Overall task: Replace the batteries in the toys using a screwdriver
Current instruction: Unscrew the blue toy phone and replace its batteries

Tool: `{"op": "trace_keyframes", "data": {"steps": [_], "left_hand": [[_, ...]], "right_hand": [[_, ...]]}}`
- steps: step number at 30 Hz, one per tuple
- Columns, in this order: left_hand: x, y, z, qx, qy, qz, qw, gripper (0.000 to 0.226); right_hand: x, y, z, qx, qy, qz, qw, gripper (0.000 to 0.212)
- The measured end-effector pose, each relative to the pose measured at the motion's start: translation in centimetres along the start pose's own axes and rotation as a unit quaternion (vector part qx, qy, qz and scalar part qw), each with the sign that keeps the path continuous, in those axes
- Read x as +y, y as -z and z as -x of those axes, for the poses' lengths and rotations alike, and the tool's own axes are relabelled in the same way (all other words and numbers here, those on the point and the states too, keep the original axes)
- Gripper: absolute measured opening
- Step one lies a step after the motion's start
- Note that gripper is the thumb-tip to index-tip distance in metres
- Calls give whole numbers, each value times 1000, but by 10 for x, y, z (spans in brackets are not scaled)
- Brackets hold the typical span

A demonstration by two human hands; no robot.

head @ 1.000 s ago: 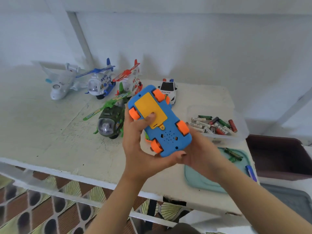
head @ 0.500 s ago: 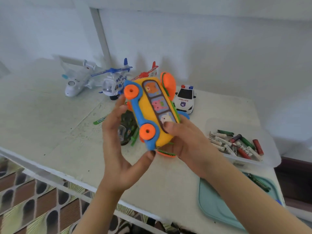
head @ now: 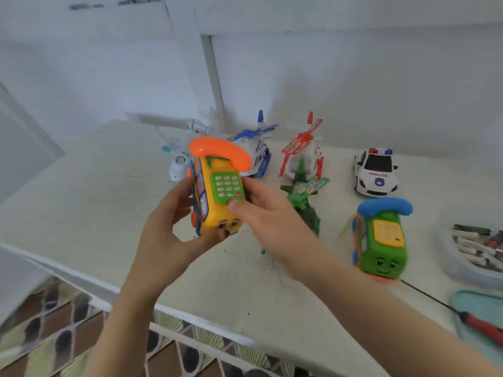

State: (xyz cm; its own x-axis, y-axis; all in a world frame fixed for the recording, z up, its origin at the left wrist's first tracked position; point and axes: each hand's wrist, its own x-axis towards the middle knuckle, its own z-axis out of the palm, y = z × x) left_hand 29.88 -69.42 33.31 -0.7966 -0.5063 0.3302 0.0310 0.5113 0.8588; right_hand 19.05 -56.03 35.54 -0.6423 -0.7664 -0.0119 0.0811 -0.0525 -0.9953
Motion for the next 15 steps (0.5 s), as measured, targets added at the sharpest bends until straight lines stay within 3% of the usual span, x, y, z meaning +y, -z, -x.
{"op": "trace_keyframes", "data": {"steps": [6, 15], "left_hand": [[-54, 36, -3, -84, 66, 12, 994, 91], [-109, 37, -18, -157, 95, -123, 975, 90]], "right_hand": [[39, -55, -17, 5, -51, 14, 999, 34], [74, -74, -29, 99, -75, 92, 988, 35]]}}
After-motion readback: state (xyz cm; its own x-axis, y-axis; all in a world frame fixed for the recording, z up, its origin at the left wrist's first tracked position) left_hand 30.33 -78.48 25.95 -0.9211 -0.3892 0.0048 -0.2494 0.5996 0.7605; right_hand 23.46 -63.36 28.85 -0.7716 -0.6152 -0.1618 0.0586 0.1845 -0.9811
